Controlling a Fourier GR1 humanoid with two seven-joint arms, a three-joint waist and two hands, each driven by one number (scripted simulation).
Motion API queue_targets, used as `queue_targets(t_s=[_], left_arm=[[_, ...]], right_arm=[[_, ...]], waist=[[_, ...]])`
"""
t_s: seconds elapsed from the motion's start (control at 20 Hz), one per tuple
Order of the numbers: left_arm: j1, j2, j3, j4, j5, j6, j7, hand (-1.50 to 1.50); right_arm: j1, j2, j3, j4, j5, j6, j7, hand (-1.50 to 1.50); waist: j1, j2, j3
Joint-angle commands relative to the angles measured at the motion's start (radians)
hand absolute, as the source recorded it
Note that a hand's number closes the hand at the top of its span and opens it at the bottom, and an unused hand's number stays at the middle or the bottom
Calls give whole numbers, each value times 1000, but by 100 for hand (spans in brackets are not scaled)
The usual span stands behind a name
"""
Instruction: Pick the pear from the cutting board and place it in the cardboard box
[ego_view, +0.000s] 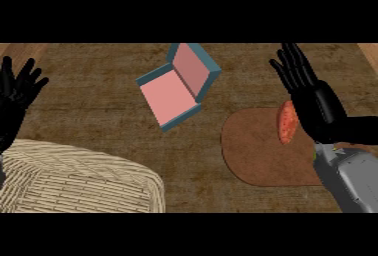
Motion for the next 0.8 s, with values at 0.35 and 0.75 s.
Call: queue_targets(t_s=[0.35,0.75], left_arm=[[3,-39,-122,-85,-66,-57,-115,0],[-16,-101,-163,-53,-113,-81,-167,0]], right_arm=[[152,-505,-275,283,-30,158,276,-150],[233,-655,-340,473,37,510,-101,-150]], waist=[[-78,15,-45],[-24,8,-41]])
